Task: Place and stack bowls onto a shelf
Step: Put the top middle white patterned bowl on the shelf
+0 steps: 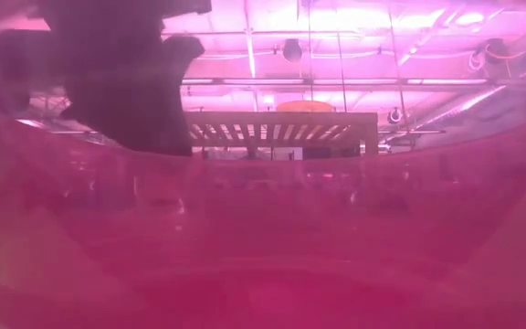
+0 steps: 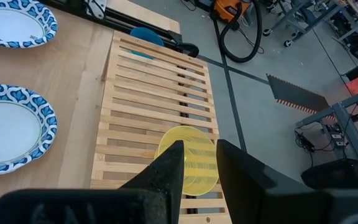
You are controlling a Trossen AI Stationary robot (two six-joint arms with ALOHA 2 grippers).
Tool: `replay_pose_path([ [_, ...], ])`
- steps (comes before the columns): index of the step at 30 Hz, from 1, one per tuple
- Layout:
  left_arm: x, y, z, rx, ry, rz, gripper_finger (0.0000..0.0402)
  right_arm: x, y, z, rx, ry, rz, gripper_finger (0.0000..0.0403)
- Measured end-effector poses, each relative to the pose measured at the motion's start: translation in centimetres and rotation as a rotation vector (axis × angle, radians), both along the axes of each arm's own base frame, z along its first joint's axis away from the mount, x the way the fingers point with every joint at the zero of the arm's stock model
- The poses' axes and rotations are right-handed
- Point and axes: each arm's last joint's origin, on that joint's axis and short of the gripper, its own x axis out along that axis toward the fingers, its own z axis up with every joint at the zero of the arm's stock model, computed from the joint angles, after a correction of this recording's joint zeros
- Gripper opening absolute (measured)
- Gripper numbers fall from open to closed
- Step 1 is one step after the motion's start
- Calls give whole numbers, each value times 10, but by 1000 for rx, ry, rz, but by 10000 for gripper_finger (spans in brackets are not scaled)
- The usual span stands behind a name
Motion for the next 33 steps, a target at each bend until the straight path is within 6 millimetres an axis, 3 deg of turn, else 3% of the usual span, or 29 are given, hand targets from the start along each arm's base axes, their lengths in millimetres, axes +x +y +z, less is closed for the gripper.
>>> replay_pose_path([
  [8,-2,-3,1,47,-24,-1,108,0,0,0,0,0,0,89],
  [33,0,1,-27,104,29,-43,108,0,0,0,-5,3,4,89],
])
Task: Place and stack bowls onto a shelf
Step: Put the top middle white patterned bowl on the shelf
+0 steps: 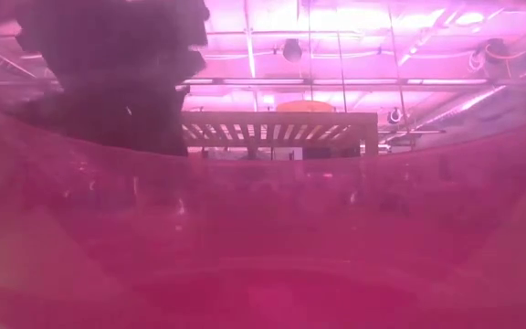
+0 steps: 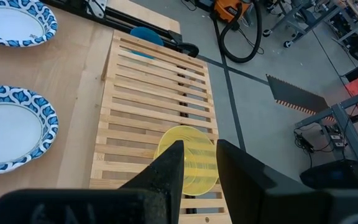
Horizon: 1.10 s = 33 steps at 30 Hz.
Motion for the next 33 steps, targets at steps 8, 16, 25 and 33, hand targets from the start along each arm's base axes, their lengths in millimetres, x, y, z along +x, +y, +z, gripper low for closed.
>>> replay_pose_path([
  [8,-2,-2,0,30,1,-17,108,0,0,0,0,1,0,89],
  [16,-2,-2,2,91,-7,-51,108,5,-2,-13,11,47,5,89],
  [25,0,0,4,152,-2,-89,108,11,-5,-21,-12,47,19,89],
  [33,4,4,4,176,-5,-105,108,13,-5,-17,-35,14,23,89],
])
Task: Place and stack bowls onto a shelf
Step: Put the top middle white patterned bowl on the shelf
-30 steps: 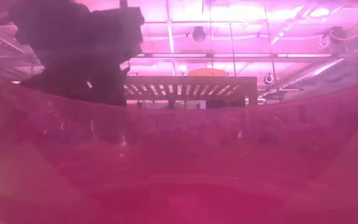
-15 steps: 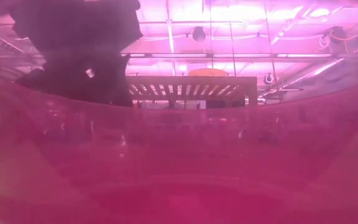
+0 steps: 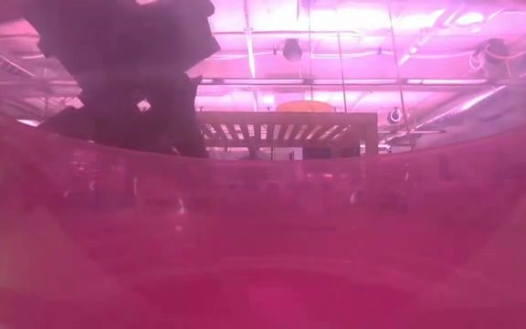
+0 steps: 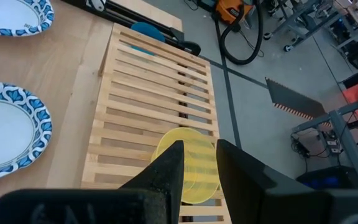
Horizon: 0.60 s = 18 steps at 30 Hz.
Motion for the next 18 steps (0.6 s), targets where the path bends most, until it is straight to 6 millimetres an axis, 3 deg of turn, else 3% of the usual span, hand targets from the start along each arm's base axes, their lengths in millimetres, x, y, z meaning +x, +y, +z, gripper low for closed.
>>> replay_pose_path([
  [10,7,10,0,-19,0,24,108,-4,2,3,-6,-11,1,89],
  [18,7,7,-1,-105,42,-17,108,-19,8,11,-23,-53,1,89],
])
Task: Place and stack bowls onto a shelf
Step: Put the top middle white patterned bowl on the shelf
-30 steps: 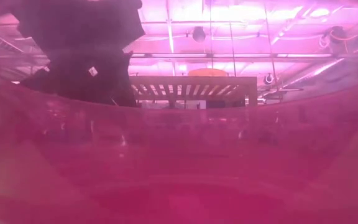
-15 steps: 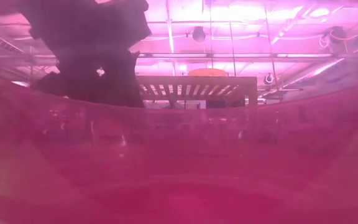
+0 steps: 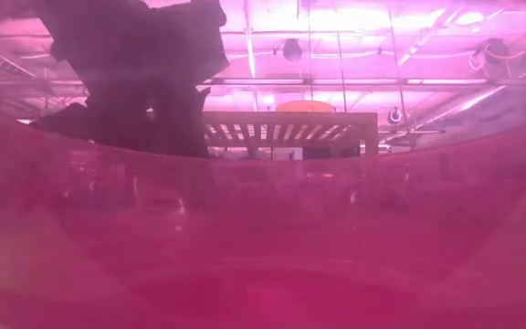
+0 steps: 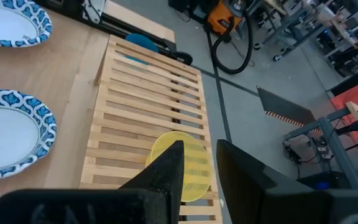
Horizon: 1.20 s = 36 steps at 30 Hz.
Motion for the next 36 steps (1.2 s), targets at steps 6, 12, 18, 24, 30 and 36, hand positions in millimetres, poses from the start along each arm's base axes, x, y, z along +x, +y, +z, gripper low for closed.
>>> replay_pose_path([
  [6,0,1,1,50,10,-39,108,-11,4,7,-16,-46,-1,89],
  [12,2,5,2,127,-21,-15,108,-17,7,10,-7,-70,-10,89],
  [18,5,10,0,50,16,-19,108,-19,8,11,-8,-75,-10,89],
  [24,7,15,1,89,13,-17,108,-19,8,11,-7,-75,-10,89],
  [30,9,19,1,95,18,-13,108,-19,8,11,-7,-74,-10,89],
  [36,13,28,1,92,17,16,108,-19,8,11,-13,-72,-7,89],
])
